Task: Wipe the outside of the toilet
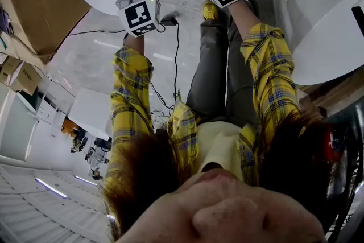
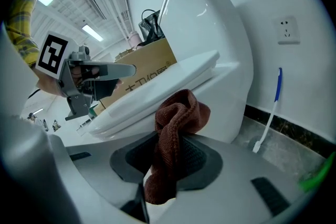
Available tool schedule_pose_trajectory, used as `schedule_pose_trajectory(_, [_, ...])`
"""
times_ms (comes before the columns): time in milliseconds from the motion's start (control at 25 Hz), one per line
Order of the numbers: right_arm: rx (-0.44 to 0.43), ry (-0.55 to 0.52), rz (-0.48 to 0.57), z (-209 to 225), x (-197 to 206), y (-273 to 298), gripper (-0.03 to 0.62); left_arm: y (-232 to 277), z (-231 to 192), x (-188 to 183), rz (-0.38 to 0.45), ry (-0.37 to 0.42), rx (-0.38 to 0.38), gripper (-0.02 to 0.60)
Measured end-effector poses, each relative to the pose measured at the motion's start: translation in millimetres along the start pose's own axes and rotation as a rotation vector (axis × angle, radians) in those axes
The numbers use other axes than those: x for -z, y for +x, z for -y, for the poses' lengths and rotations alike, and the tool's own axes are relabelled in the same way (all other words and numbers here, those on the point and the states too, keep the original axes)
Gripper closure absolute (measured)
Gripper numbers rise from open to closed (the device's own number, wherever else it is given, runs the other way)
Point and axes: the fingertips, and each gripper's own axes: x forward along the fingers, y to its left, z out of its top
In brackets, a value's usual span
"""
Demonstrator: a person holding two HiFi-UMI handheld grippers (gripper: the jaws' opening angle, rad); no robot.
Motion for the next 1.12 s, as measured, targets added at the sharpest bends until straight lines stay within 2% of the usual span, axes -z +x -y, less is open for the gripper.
schedule_pose_trajectory(520, [-0.044, 0.052, -0.024, -44.4, 30.5, 4.8, 0.473, -10.4, 3.7, 12.1, -0.01, 0.015, 0.008, 0.572])
schedule_pose_trajectory(720, [-0.095, 0.085, -0.034, -61.9, 38.5, 2.6, 0.473, -10.7, 10.0, 10.7, -0.014, 0.023, 0.02, 0.573])
schedule_pose_trajectory(880, [-0.153, 0.068, -0.063, -75.7, 45.3, 1.8, 0.473, -6.0, 11.6, 6.1, -0.016, 0.033, 0.031, 0.572])
schedule_pose_trajectory(1000, [-0.149, 0.054, -0.064, -67.7, 43.2, -4.9, 0.473, -1.9, 12.5, 0.6, -0.016, 0.038, 0.037, 0.572])
schedule_pose_trajectory(1120, [-0.088, 0.075, -0.04, -37.9, 33.2, -16.5, 0.473, 3.9, 13.6, -6.5, -0.013, 0.044, 0.044, 0.572])
